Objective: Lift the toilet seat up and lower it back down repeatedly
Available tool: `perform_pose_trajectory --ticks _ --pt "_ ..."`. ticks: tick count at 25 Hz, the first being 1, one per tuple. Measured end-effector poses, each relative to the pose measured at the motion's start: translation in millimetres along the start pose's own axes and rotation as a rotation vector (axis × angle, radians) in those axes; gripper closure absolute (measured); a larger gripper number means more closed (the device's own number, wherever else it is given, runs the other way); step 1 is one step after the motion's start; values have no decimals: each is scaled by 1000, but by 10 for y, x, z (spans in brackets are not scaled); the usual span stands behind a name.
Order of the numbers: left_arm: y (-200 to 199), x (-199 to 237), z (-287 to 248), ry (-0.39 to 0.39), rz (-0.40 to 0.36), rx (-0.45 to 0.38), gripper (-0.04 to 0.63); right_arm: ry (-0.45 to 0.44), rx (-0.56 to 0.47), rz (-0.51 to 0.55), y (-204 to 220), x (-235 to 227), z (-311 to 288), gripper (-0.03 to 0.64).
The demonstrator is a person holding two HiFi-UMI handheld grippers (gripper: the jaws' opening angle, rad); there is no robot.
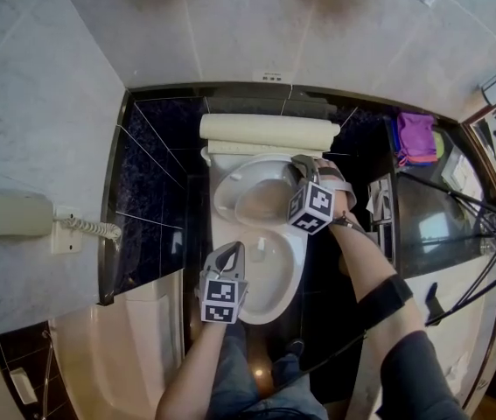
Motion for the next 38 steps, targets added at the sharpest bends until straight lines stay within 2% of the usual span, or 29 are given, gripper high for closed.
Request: perform_pose_trajectory --ticks 9,17,26,38 --pt "236 -46 12 -7 10 43 597 6 2 3 -21 139 150 535" --pt "448 -195 52 -18 32 70 597 33 -44 13 -42 538 545 540" --pt "717 -450 181 -33 21 92 597 24 -112 21 2 1289 1052 543" --pt "1193 -726 432 -55 52 111 597 -52 -145 70 204 2628 1488 528"
Point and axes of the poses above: the fingertips, and each gripper's own axes: z backward along the fingers, x to its left, y out of its underside, the point moved 1 cm from there along z, backward along the fingers, and after that the axes turned 9 degrees about -y, right-handed, at the moved point
